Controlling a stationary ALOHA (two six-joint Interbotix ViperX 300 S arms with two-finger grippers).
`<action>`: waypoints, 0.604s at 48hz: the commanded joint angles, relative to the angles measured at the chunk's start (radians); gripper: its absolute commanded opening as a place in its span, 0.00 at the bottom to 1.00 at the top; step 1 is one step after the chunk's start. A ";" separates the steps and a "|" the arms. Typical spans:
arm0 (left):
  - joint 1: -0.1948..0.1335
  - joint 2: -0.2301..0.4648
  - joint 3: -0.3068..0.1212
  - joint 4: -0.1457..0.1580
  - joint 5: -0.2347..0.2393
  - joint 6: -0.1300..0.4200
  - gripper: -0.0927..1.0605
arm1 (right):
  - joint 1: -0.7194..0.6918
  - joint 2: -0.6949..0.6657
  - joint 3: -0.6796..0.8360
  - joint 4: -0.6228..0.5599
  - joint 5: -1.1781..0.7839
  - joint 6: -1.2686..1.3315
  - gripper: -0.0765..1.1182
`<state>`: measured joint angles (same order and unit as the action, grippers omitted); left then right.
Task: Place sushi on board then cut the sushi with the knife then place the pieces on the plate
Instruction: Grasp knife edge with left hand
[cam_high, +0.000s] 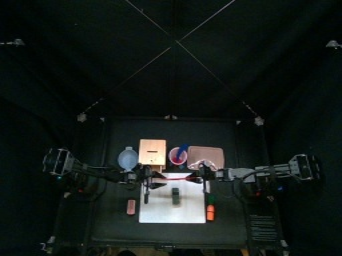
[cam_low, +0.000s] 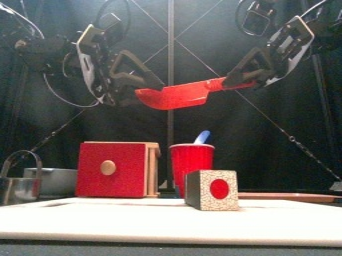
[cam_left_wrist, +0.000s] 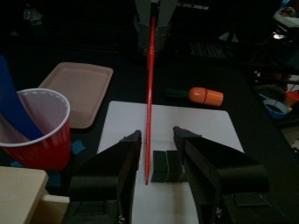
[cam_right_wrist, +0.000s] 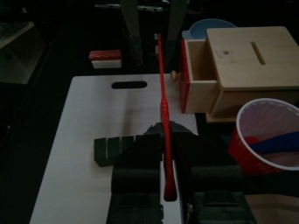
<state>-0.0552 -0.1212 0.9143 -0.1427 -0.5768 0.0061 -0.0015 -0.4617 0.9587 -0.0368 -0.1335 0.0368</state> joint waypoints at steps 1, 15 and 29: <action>0.002 -0.020 -0.005 0.008 -0.003 0.002 0.72 | 0.003 -0.005 -0.012 0.002 -0.009 0.002 0.37; 0.002 -0.018 -0.012 0.012 0.032 0.000 0.62 | 0.000 -0.006 -0.023 0.002 -0.009 0.002 0.37; 0.003 -0.020 -0.012 0.012 0.071 0.002 0.47 | -0.002 -0.006 -0.025 0.002 -0.009 0.002 0.37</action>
<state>-0.0537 -0.1273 0.9204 -0.1319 -0.5077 0.0092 -0.0031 -0.4571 0.9587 -0.0353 -0.1335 0.0383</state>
